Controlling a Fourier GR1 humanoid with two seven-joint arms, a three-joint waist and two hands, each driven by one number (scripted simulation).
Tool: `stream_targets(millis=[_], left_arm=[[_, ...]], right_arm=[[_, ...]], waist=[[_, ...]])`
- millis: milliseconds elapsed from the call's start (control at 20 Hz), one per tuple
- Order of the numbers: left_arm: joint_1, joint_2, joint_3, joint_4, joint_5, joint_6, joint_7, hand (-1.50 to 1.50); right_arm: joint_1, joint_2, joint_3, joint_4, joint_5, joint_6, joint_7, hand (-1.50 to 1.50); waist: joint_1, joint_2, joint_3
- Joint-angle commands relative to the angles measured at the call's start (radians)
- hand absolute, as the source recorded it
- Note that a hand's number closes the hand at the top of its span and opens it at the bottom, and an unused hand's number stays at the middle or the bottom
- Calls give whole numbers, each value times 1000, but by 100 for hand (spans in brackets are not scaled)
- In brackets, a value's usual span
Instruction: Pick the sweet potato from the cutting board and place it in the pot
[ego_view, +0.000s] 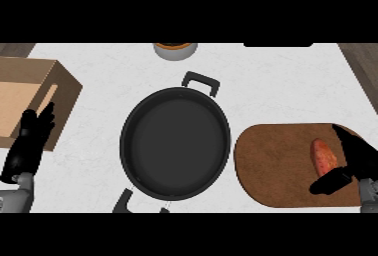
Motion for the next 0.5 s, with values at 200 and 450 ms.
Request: stream_targets(millis=[200,450], left_arm=[[1,-79,-9,-45,-73,14,35,0],[-9,-46,57,-11,-75,-44,22,0]], right_arm=[[-1,90,-24,77,72,45,-31,-150],[-23,120,-95,184,102,30,-119,-150]], waist=[[-1,0,0],[0,0,0]])
